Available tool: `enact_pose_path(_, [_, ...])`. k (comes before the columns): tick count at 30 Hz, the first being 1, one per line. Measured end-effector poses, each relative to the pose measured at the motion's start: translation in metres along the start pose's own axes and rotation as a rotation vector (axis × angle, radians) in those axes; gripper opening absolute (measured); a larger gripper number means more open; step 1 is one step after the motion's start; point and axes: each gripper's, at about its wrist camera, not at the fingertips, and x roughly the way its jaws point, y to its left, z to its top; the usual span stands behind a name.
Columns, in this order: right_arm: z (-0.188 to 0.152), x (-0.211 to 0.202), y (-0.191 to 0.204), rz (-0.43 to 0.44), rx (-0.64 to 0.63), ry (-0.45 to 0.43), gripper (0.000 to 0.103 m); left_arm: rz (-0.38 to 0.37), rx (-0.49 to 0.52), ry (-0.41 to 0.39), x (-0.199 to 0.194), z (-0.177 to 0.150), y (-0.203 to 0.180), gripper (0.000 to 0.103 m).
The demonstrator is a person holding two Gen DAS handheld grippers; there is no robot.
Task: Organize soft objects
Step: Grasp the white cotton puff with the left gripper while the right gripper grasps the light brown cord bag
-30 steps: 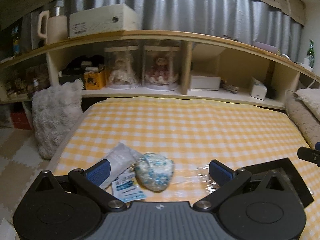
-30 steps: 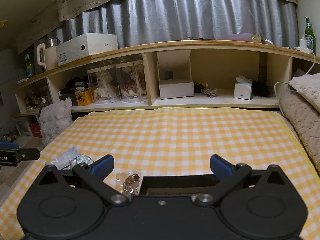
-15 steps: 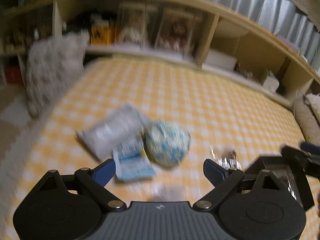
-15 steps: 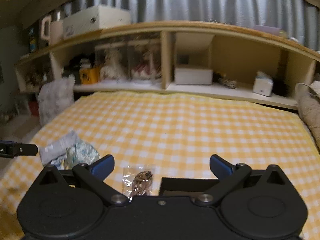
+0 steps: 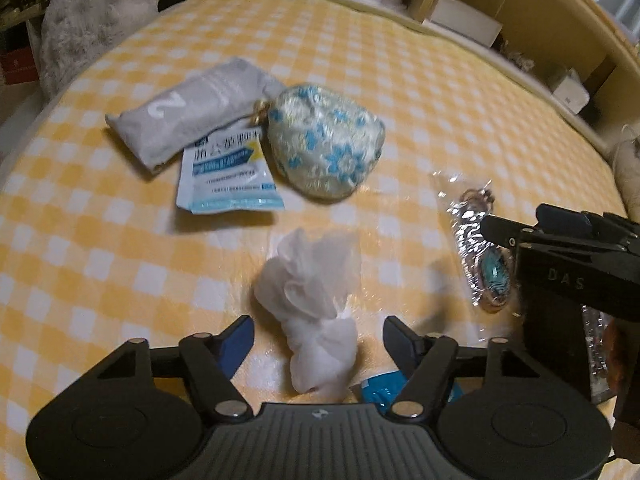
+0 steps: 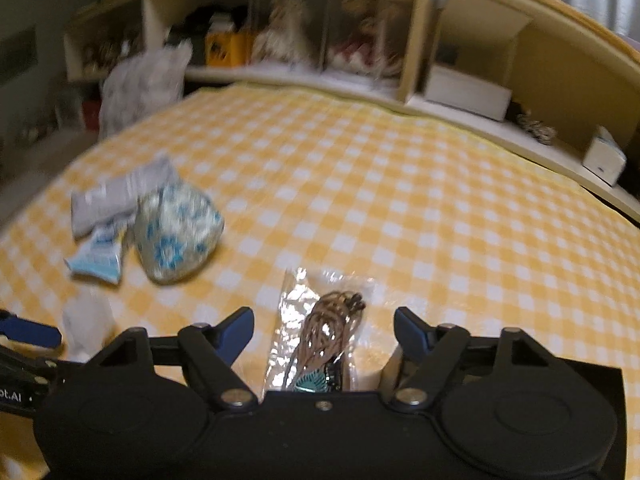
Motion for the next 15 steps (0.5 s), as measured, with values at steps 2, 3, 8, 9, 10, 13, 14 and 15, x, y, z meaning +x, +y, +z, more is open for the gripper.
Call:
enact_pose_path(2, [-0.003,0.007,0.004,0.004,-0.024,0.023,0.067,0.015,0.004,-0.008,0.001,0.0,-0.001,0.065])
enact_pose_path(3, [-0.004,0.011,0.006,0.004,-0.038,0.032,0.064,0.021,0.008,-0.014,0.001,0.0,-0.001,0.062])
enact_pose_path(8, [-0.012,0.025,0.018,-0.022,-0.122,0.066,0.057,0.033,0.021,-0.027,0.001,0.003,0.001,0.038])
enact_pose_path(9, [-0.014,0.028,0.02,-0.028,-0.133,0.079,0.056,0.032,0.023,-0.027,0.0,0.003,0.001,0.037])
enact_pose_path(10, [-0.014,0.03,0.024,-0.035,-0.153,0.088,0.055,0.031,0.021,-0.027,0.0,0.004,0.002,0.036])
enact_pose_path(13, [-0.016,0.033,0.033,-0.024,-0.204,0.147,0.056,0.025,0.009,-0.026,0.0,0.005,0.004,0.034])
enact_pose_path(14, [-0.017,0.032,0.036,-0.033,-0.21,0.155,0.056,0.023,0.006,-0.025,-0.001,0.005,0.005,0.034])
enact_pose_path(15, [-0.016,0.032,0.036,-0.031,-0.206,0.164,0.056,0.022,0.003,-0.026,-0.001,0.005,0.005,0.034])
